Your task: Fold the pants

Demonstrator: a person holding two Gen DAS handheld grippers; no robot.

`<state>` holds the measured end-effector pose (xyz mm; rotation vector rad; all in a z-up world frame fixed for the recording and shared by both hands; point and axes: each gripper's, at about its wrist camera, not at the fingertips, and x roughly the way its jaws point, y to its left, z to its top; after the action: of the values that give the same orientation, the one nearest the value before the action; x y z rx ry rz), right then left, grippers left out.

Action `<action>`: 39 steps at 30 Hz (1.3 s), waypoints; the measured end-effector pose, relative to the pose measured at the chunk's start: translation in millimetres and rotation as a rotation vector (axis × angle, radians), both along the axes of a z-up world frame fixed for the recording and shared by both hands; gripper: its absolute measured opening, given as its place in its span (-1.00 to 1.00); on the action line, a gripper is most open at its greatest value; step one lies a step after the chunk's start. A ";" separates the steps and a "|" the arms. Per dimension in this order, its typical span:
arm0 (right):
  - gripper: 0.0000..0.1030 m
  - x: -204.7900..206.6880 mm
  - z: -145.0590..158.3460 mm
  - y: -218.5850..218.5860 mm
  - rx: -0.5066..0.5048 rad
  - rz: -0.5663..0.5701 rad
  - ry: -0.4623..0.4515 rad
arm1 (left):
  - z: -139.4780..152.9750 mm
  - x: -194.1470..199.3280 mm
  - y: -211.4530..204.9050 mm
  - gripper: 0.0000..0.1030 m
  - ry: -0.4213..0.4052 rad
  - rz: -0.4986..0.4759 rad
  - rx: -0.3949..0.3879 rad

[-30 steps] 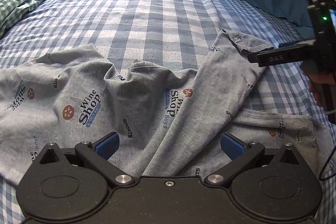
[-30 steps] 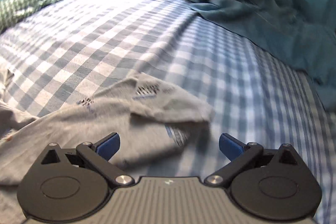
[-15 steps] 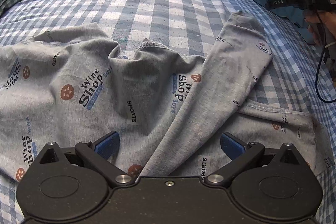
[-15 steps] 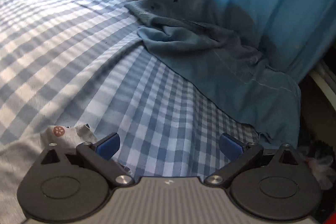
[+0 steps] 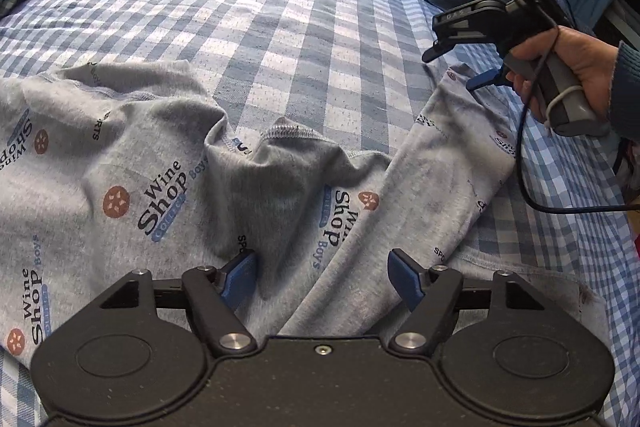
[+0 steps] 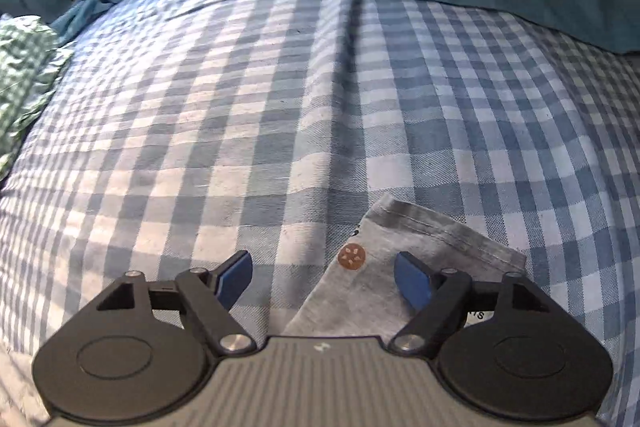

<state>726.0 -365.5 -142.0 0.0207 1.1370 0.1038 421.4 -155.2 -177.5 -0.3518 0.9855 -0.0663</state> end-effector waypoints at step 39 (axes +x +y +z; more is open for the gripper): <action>-0.99 -165.7 140.7 -154.5 0.268 -0.114 -0.413 | 70.9 0.1 -69.0 -1.00 -0.174 -0.388 0.209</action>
<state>560.3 -520.1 -1.3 0.2898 0.7012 0.1510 421.4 -224.2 -106.6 0.0402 0.8680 -0.3382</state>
